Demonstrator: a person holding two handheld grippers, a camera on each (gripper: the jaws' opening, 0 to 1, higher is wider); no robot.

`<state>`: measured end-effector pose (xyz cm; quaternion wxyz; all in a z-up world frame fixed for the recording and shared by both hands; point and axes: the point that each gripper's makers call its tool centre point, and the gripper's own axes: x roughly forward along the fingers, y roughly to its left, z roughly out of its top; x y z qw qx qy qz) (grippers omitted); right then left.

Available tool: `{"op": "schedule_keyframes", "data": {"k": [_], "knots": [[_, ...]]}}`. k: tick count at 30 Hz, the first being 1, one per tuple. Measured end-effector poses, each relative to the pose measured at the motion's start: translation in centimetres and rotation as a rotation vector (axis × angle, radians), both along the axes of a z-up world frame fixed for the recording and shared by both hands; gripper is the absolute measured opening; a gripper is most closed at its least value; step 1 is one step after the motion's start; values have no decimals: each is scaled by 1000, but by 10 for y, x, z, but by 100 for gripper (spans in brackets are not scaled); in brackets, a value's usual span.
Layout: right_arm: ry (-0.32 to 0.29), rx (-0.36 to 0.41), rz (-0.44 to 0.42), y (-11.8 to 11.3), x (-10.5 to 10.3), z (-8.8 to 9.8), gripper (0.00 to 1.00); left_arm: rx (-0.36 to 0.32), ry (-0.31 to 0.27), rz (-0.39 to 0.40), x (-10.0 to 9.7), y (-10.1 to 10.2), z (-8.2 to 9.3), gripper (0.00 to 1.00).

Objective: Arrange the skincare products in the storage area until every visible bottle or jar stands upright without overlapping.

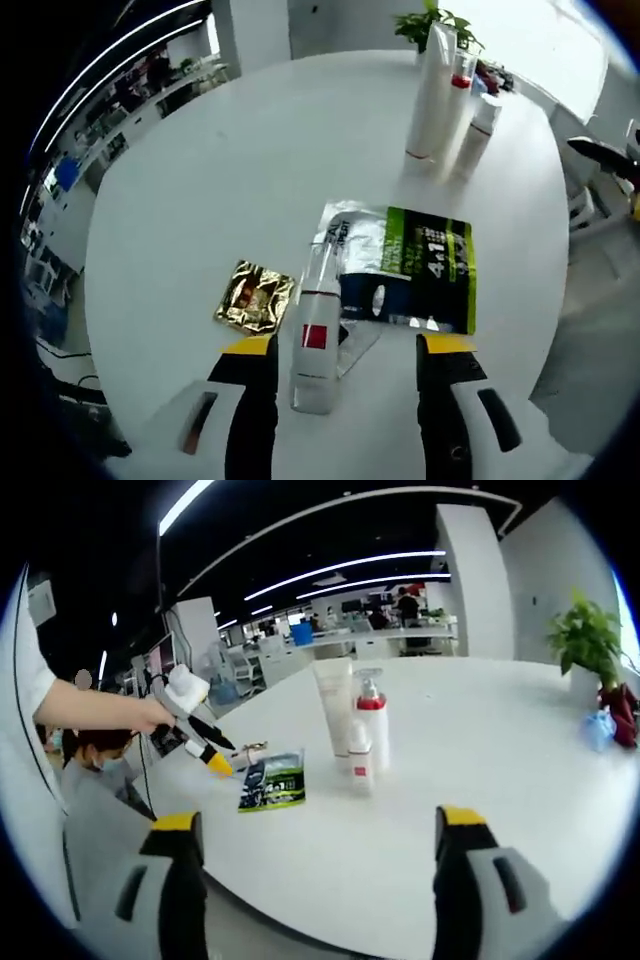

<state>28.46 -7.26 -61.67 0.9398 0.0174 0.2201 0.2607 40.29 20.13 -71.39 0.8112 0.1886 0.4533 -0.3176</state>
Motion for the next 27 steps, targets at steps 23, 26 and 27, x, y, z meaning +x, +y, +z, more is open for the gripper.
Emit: {"op": "schedule_keyframes", "data": {"k": [23,26,27], "knots": [[19,-76,33,5,-2,-9,93,146,116,-87,15,5,-29,18],[23,-74,33,5,-2,-9,93,140,123,-76,13,5,-28,18],[23,-75,33,5,-2,-9,92,137,123,-76,13,5,-27,17]]}}
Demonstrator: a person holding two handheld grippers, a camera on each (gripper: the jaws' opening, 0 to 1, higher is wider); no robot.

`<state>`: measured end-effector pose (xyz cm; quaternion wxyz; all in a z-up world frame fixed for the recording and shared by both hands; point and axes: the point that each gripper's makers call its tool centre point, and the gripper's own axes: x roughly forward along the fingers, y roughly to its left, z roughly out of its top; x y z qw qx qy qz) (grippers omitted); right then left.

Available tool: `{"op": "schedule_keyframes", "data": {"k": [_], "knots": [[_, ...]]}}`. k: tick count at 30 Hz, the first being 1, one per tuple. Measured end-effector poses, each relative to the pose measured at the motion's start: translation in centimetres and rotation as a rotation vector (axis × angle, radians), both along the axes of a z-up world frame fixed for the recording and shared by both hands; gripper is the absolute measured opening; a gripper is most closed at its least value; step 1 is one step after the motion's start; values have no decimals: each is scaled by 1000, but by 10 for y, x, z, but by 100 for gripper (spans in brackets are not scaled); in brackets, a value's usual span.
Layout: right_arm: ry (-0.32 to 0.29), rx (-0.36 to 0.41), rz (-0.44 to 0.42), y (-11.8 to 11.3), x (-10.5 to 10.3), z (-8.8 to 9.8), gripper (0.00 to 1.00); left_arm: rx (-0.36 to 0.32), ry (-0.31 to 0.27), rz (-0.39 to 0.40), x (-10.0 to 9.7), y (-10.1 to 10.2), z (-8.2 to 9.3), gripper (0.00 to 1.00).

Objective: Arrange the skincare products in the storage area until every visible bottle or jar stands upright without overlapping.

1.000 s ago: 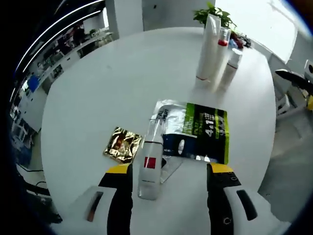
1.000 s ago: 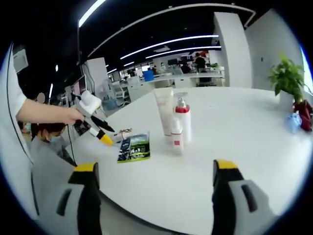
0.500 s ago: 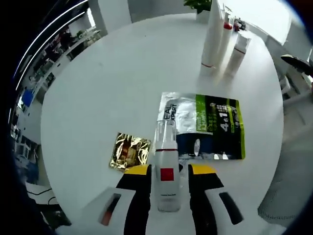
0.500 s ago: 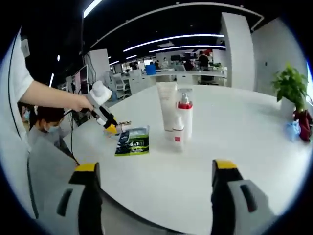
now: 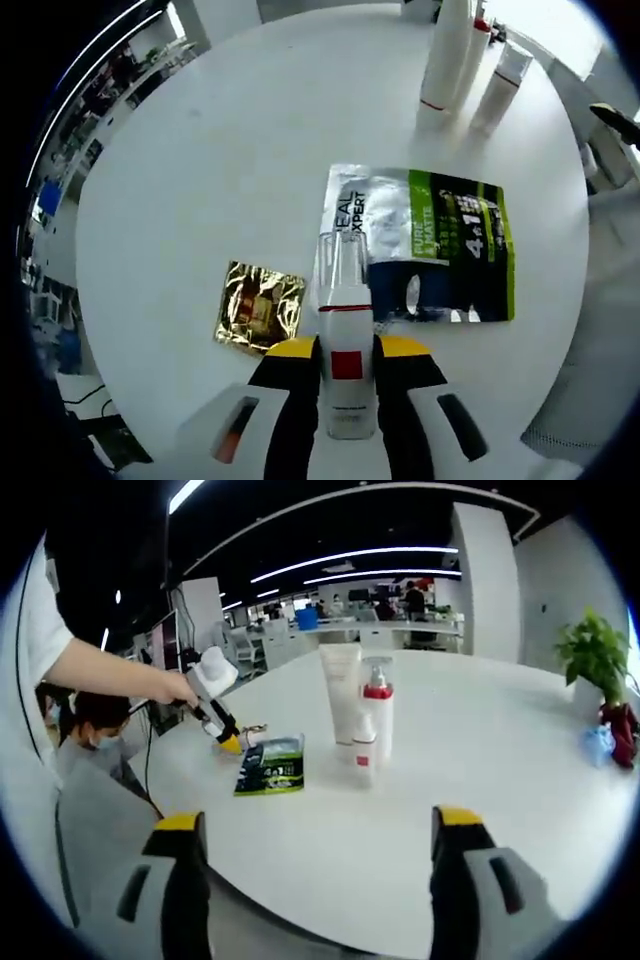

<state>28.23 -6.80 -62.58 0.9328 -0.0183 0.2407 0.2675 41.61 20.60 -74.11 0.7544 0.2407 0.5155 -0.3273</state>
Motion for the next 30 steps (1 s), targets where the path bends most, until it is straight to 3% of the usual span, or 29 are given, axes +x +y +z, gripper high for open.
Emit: {"op": "schedule_keyframes", "data": {"k": [12,22,30], "knots": [[-7,11,-17,-2,2,2,91,-32,-11,34,-3,-2,8,17],[8,-5,26,5,-2,-1,91,-104,-91,57,-3,-17,32,17],[18,-8,49,9,-5,-3,90,-151,-129,59,-17,-22,45,17]]}}
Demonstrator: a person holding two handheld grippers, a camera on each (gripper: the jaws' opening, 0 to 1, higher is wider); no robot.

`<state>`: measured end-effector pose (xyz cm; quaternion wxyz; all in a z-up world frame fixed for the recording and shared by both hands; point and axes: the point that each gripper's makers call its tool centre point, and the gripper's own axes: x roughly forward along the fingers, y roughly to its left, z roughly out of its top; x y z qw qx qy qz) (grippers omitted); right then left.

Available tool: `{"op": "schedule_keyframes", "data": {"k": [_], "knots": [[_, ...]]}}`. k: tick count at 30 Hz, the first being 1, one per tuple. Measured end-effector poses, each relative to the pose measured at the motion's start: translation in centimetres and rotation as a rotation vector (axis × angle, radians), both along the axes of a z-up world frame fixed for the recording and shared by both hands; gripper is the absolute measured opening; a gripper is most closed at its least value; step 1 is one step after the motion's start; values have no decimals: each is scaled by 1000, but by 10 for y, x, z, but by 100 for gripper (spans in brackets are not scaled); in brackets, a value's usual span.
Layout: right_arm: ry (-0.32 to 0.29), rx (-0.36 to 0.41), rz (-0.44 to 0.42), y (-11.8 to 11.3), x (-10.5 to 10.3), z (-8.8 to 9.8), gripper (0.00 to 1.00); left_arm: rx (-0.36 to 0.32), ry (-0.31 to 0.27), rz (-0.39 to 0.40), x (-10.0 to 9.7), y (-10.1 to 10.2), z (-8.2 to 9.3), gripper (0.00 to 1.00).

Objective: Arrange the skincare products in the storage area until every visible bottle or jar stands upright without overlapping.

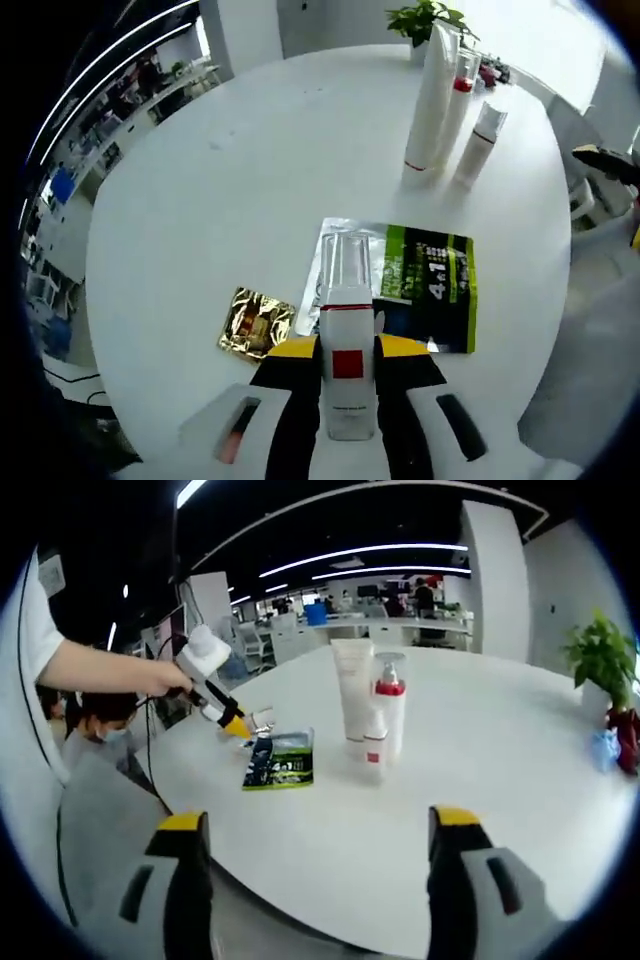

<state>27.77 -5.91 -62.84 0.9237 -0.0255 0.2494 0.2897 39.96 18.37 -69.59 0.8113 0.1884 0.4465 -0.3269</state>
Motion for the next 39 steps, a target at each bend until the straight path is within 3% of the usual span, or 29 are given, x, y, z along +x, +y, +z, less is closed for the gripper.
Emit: {"op": "schedule_keyframes", "data": {"k": [19,23,27,35,39], "knots": [[26,14,38,6,-5,-3,87,-204,-131,77,-38,-28,54,17],[25,15,33,6,-5,-2,87,-193,-197,71,-44,-34,68,17],[23,12,33,6,-5,-2,86,-226,-236,77,-52,-43,83,17],[57,9,30,7,-6,-5,85,-253,-296,74,-63,-56,102,17],[61,58,8,8,-4,1,85,-278,-317,83,-65,-60,111,17]]}}
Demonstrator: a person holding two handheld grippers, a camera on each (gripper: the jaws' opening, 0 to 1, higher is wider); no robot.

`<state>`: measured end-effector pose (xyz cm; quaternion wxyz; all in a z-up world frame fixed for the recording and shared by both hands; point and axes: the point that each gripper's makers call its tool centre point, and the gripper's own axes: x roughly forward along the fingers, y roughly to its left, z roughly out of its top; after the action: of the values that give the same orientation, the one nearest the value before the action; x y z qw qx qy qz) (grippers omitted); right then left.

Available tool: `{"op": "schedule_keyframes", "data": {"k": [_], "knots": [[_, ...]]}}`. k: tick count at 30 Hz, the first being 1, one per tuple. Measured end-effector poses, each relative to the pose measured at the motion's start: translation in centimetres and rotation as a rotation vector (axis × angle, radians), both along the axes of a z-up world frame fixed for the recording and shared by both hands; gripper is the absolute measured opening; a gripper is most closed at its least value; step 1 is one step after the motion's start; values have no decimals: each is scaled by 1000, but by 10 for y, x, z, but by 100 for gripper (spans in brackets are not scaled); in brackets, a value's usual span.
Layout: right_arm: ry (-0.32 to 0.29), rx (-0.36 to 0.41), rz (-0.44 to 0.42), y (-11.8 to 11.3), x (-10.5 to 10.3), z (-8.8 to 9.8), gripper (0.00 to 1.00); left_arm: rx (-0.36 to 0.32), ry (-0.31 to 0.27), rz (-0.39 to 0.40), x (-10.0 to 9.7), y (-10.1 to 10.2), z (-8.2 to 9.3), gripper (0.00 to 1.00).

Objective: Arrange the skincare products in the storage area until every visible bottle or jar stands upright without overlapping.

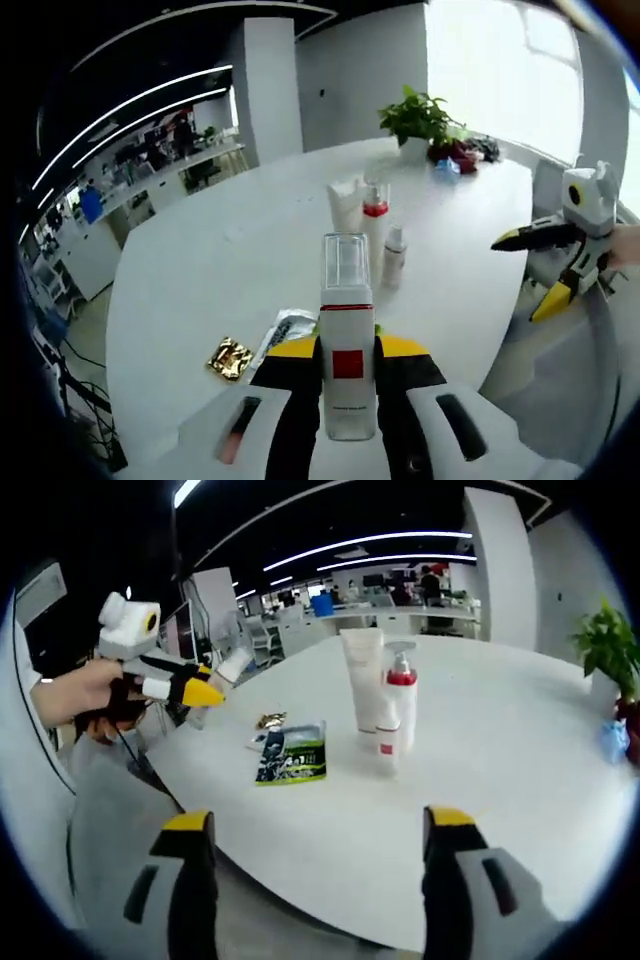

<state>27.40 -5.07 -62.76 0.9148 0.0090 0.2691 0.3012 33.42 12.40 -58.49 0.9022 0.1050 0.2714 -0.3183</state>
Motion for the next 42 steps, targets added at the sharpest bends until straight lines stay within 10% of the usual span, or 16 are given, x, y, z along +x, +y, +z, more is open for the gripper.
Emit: {"op": "schedule_keyframes", "data": {"k": [22,30,42], "knots": [[-4,318,-35,53,27,48,71,-18,-7,-55,-29,-27,1,17],[51,414,46,78,16,56,41,-24,-17,-109,-39,-44,1,17],[68,603,15,93,19,75,34,-22,-37,-179,-52,-63,3,17]]}}
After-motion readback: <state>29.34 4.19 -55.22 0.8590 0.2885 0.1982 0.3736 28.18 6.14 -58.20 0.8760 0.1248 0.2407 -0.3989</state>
